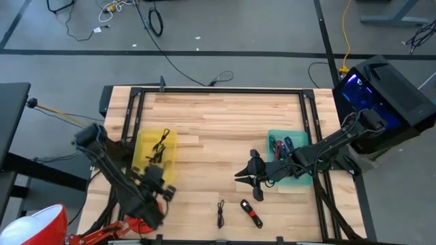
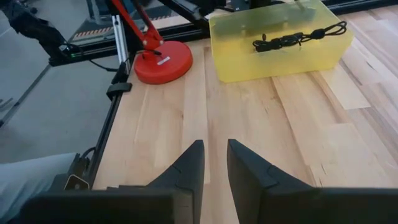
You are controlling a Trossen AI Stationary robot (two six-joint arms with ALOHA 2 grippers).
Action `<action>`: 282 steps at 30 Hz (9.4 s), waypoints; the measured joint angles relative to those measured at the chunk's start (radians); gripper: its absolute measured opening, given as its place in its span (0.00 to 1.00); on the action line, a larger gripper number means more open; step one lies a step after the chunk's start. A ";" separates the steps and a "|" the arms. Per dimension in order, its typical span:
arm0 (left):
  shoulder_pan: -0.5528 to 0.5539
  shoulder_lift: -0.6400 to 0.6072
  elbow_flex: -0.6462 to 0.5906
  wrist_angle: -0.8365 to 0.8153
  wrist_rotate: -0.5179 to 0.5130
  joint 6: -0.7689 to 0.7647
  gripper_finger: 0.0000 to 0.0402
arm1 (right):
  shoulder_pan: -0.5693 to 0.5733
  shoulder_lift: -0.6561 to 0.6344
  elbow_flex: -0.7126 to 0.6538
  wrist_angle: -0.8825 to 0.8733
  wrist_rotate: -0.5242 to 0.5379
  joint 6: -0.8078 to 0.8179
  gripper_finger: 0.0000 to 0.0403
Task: Pick & Place USB Port
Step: Put the black charger cable into the yellow bin
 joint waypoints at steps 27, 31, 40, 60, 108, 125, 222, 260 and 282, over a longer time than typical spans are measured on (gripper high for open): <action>0.153 -0.357 -0.557 0.306 0.017 -0.145 0.31 | -0.003 0.000 0.000 0.017 0.002 -0.030 0.18; 0.153 -0.357 -0.557 0.306 0.017 -0.142 0.37 | -0.003 0.000 0.000 0.017 0.002 -0.030 0.18; 0.121 -0.357 -0.467 0.501 -0.191 0.240 0.39 | -0.003 0.000 0.000 0.016 0.002 -0.042 0.18; 0.185 0.056 -0.292 1.406 -0.077 0.895 0.29 | -0.002 0.000 0.000 0.013 -0.008 -0.035 0.18; 0.135 0.097 -0.270 1.415 -0.156 0.932 0.29 | -0.014 0.483 0.000 0.349 -0.245 0.052 0.18; 0.135 0.097 -0.271 1.415 -0.156 0.931 0.29 | -0.020 0.544 0.000 0.424 -0.273 0.053 0.18; 0.275 0.098 -0.271 1.596 -0.182 1.127 0.29 | -0.081 0.179 0.000 0.267 -0.162 -0.151 0.00; 0.296 0.065 -0.265 1.356 -0.388 1.091 0.07 | -0.111 0.127 0.000 0.192 -0.125 -0.161 0.06; 0.143 -0.199 -0.277 0.022 -0.078 -0.025 0.07 | -0.042 0.125 0.001 0.079 -0.087 -0.024 0.19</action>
